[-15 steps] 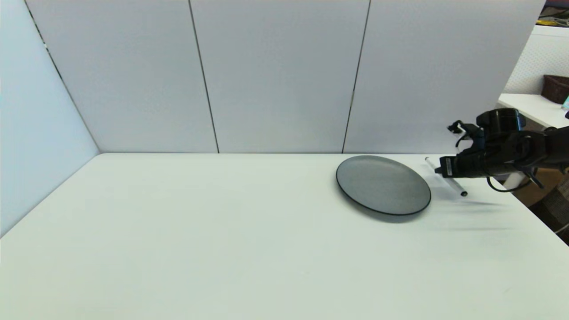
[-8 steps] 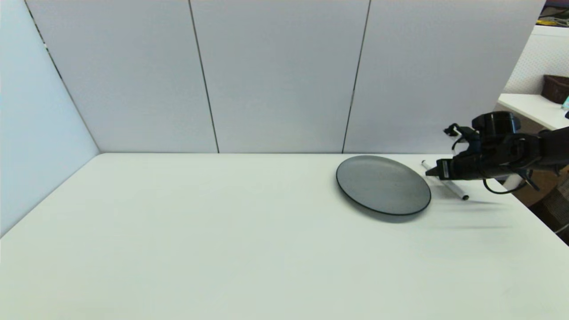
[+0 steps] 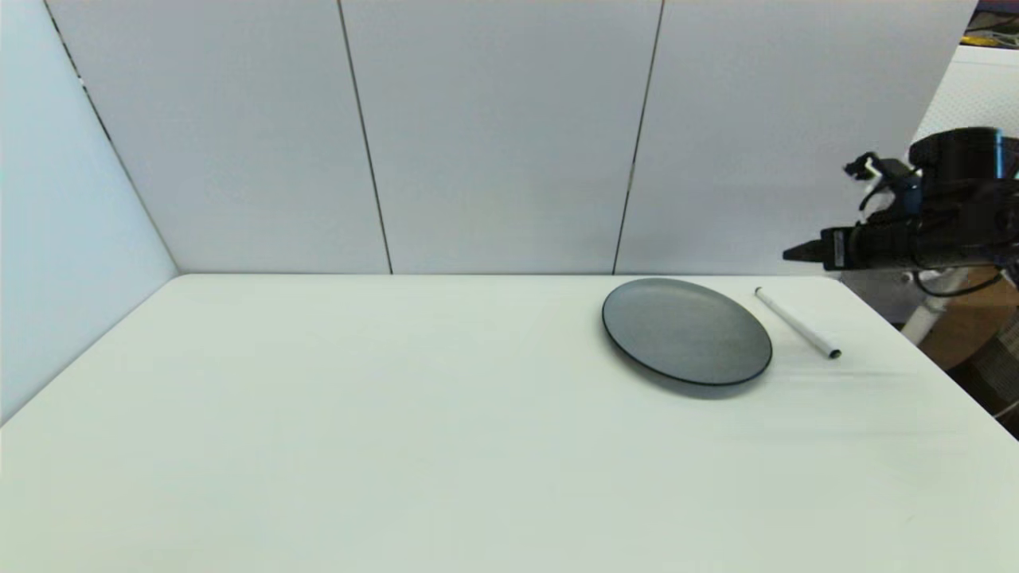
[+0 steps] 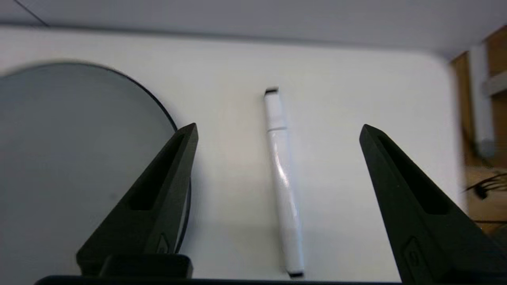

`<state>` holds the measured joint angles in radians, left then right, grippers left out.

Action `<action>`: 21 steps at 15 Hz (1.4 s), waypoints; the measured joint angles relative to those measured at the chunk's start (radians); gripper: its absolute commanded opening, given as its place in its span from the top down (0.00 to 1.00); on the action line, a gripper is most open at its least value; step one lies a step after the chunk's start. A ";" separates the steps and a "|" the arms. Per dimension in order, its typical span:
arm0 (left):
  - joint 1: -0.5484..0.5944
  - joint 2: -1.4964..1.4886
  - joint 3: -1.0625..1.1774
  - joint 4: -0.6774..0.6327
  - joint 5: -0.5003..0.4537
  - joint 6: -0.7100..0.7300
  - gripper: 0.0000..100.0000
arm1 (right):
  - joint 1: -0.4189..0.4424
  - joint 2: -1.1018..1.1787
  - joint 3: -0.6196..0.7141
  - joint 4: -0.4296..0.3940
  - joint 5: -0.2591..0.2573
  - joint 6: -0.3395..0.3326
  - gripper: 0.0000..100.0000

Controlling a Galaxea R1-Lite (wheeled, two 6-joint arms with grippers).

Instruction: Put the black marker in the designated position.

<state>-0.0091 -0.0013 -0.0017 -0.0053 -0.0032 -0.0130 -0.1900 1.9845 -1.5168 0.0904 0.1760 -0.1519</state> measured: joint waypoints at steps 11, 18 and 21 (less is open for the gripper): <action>0.000 0.000 0.000 0.000 0.000 0.000 0.00 | -0.001 -0.840 0.530 0.147 -0.063 -0.008 0.00; 0.000 0.000 0.000 0.000 0.000 0.000 0.00 | 0.158 -1.426 0.948 0.136 -0.227 -0.003 0.00; 0.000 0.000 0.000 0.000 0.000 0.000 0.00 | 0.187 -1.616 1.104 0.129 -0.254 -0.003 0.00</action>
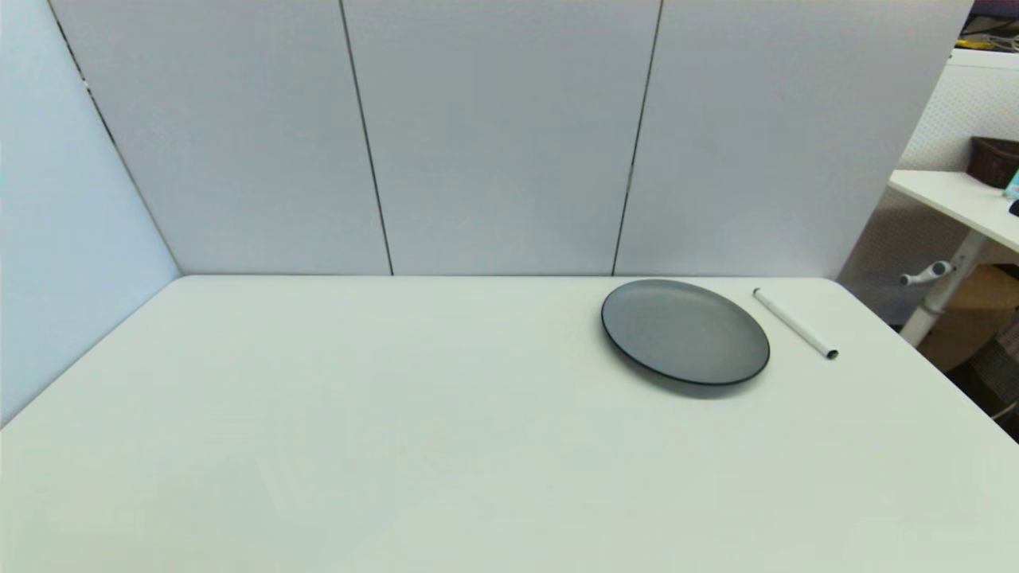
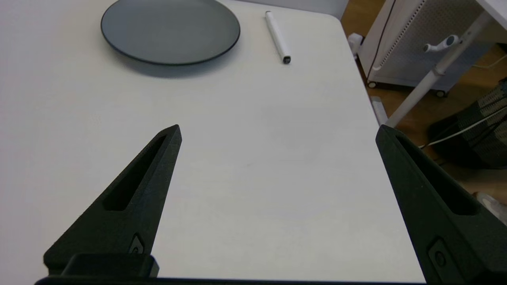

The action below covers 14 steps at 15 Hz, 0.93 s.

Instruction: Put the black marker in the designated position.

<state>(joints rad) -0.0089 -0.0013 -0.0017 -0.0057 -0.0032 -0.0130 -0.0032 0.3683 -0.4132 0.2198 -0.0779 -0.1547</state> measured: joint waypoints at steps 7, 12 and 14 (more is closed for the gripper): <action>0.000 0.000 0.000 0.000 0.000 0.000 0.00 | 0.014 -0.198 0.359 -0.264 0.021 0.004 0.00; 0.000 0.000 0.000 0.000 0.000 0.000 0.00 | 0.004 -0.340 0.410 -0.219 0.124 0.012 0.00; 0.000 0.000 0.000 0.000 0.000 0.000 0.00 | 0.003 -0.359 0.412 -0.215 0.120 0.028 0.00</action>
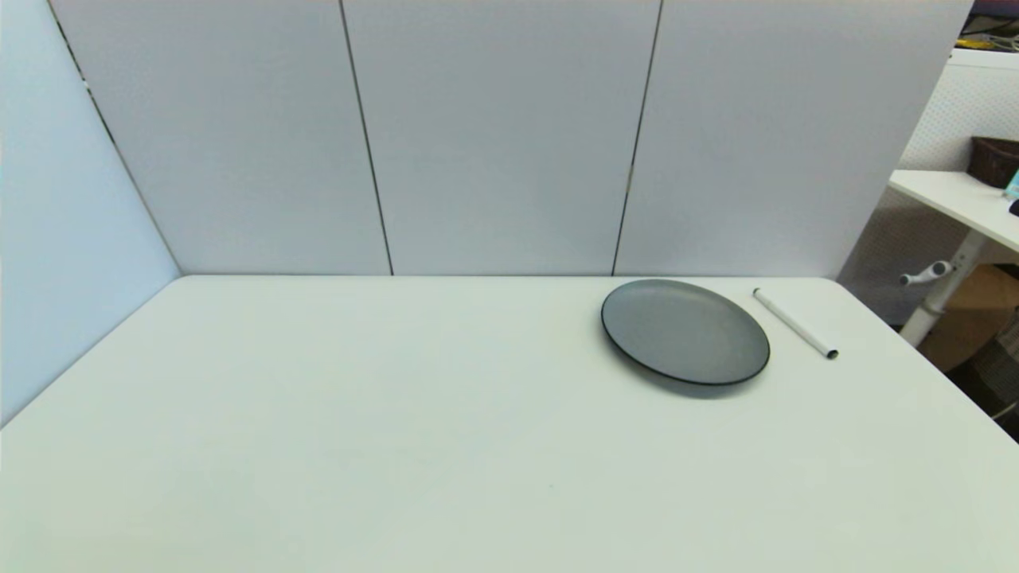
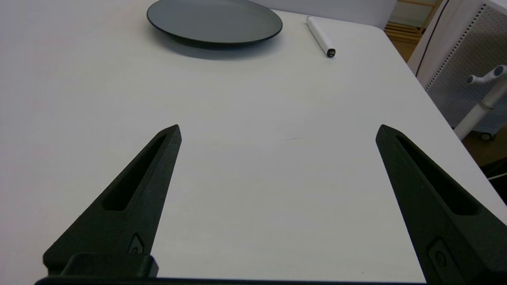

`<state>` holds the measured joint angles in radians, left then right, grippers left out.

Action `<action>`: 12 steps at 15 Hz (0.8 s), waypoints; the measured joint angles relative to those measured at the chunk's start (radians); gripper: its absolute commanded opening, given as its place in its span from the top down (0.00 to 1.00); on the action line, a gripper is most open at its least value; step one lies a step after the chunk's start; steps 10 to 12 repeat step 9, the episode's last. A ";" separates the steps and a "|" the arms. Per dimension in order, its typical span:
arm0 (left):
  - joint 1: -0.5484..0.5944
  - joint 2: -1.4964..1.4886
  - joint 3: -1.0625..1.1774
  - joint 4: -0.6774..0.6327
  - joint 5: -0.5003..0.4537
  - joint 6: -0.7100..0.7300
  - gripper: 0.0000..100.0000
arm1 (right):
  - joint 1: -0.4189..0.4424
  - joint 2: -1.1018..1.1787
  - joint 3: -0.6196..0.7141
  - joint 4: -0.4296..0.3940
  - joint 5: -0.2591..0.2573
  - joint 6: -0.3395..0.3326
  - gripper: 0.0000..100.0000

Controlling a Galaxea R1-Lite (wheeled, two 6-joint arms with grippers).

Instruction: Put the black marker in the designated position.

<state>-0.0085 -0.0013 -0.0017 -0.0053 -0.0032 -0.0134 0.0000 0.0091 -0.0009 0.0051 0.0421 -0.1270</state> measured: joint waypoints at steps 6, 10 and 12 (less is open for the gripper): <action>-0.001 0.000 0.000 0.000 0.000 0.000 0.00 | 0.000 -0.011 0.001 -0.001 -0.002 0.016 0.00; -0.001 0.000 0.000 0.000 0.000 0.001 0.00 | 0.000 -0.011 0.001 0.000 -0.004 0.050 0.00; -0.001 0.000 0.000 0.000 0.000 0.001 0.00 | 0.000 -0.011 0.001 0.000 -0.004 0.050 0.00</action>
